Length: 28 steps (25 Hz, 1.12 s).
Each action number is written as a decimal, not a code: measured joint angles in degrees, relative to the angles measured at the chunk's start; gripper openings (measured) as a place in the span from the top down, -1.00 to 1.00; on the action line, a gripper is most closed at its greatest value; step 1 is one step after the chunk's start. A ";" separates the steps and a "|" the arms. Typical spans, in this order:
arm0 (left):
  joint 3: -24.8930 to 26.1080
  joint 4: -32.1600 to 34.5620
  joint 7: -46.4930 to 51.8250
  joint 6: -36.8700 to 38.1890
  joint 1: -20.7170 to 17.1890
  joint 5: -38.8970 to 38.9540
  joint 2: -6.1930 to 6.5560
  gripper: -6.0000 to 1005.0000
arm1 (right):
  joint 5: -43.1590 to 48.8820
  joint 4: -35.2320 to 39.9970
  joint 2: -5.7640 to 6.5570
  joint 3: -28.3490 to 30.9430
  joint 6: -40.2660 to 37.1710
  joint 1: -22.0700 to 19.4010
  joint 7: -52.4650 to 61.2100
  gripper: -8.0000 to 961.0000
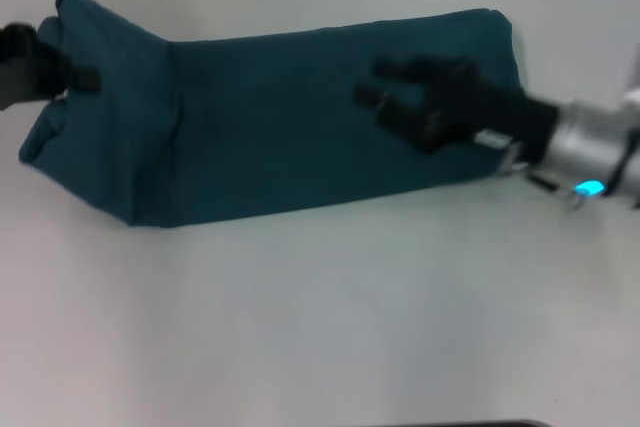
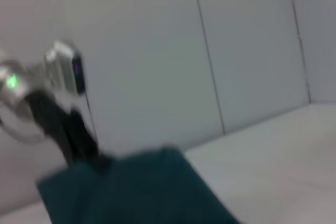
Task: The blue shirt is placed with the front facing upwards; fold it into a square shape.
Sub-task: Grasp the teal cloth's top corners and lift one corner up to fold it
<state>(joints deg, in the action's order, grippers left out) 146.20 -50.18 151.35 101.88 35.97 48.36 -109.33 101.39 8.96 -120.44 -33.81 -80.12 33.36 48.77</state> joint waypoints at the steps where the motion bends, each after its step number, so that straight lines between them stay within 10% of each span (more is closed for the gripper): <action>1: 0.06 0.00 0.00 0.52 -0.01 1.05 0.01 0.94 | -0.15 -3.13 -0.13 0.45 2.04 0.93 -3.19 0.01; 11: 1.56 -0.20 0.86 4.83 1.35 9.76 0.80 0.94 | -2.19 -25.67 -0.45 14.03 12.87 4.90 -34.53 0.57; 28: 2.32 0.17 1.49 5.50 1.11 12.82 0.69 0.93 | 16.43 -34.10 -0.98 27.75 29.50 11.19 -41.31 0.97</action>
<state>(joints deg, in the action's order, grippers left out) 148.52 -50.01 152.84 107.39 37.08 61.18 -108.64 117.82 -25.14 -121.42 -6.05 -50.62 44.55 7.45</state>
